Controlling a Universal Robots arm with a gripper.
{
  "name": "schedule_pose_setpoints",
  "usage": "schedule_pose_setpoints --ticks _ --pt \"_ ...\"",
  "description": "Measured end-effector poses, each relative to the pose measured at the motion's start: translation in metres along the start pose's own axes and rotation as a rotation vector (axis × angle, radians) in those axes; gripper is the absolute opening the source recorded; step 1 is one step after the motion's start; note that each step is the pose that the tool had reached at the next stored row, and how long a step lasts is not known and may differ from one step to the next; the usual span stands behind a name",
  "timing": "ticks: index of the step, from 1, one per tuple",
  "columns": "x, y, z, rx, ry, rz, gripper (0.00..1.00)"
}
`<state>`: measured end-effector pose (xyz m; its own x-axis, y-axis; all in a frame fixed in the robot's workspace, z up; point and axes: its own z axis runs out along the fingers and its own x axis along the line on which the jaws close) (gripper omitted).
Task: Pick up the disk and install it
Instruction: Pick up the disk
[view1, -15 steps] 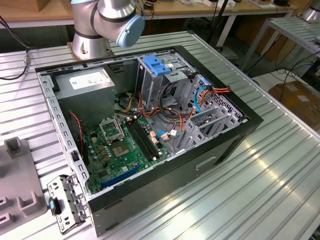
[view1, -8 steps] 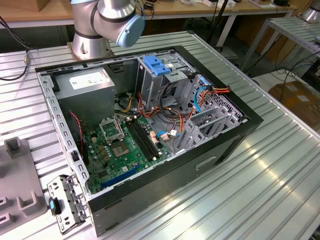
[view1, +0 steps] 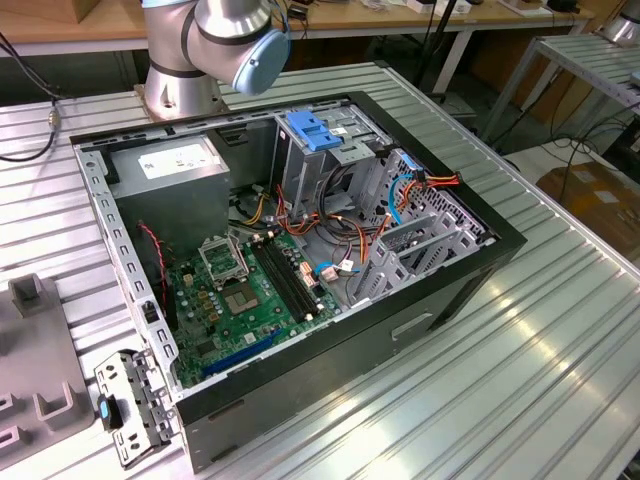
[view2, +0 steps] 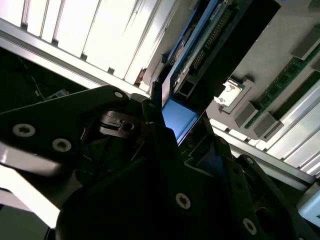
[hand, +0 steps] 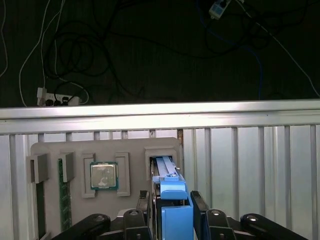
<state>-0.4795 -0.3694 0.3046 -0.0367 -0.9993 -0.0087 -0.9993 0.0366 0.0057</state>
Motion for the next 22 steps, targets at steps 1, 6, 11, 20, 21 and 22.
schedule_pose_setpoints --ticks 1,6,11,20,21,22 --pt "0.0000 0.0000 0.0008 -0.0001 0.0001 0.002 0.45" --pt "0.0000 0.0000 0.0047 -0.0001 0.0000 0.008 0.45" --pt "0.0001 0.0000 0.0091 0.0000 0.0000 0.011 0.45" --pt "0.0001 -0.0001 0.0098 -0.0001 0.0001 0.011 0.37" --pt "0.0001 -0.0001 0.0098 -0.0001 0.0000 0.011 0.37" --pt "0.0001 -0.0001 0.0098 -0.0001 0.0000 0.011 0.37"
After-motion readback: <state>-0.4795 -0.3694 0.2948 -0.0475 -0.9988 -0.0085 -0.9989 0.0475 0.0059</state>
